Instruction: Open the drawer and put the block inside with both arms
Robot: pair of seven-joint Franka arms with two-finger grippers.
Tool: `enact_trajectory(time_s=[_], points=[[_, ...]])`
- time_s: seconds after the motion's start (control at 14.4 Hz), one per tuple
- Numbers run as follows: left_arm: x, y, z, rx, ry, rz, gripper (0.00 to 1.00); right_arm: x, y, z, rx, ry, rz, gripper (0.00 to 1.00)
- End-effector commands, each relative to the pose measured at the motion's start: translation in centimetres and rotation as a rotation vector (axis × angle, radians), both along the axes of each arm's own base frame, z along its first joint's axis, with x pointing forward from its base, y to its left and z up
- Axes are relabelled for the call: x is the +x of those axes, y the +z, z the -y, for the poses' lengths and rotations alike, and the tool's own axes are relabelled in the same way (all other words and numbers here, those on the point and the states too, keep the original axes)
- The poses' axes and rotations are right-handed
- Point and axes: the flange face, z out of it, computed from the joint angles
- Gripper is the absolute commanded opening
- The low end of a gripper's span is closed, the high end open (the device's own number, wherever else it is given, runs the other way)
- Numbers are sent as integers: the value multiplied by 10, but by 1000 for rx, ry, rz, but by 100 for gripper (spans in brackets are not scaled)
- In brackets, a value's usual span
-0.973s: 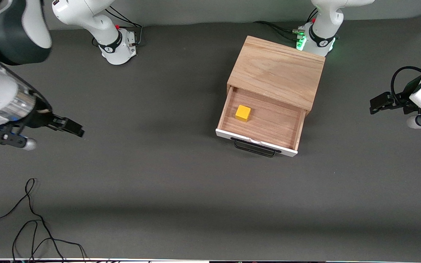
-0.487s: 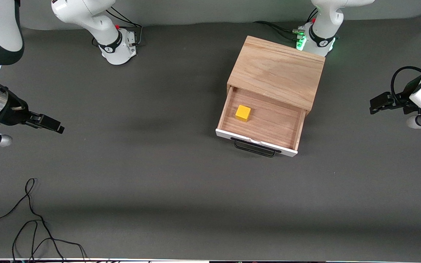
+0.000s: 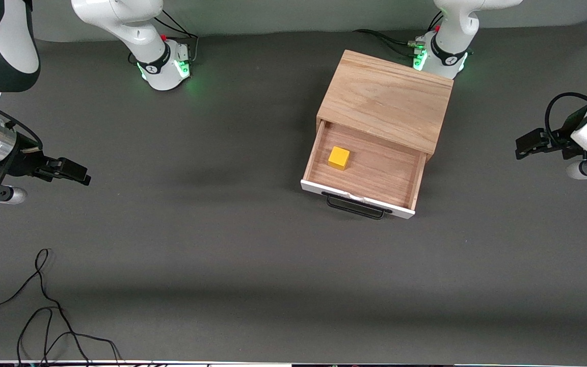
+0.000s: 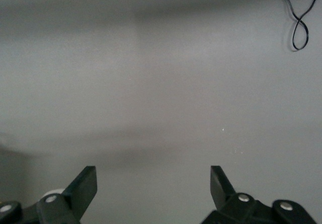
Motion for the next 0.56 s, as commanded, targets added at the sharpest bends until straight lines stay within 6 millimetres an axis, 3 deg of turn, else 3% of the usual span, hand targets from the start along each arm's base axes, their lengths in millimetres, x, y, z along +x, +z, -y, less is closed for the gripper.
enact_trajectory(time_s=[0.0, 0.49], points=[[-6, 4, 1, -10, -10, -1, 100, -5, 13, -2, -9, 42, 2, 100], [-6, 3, 0, -10, -8, -3, 100, -5, 11, -10, -9, 52, -24, 100]])
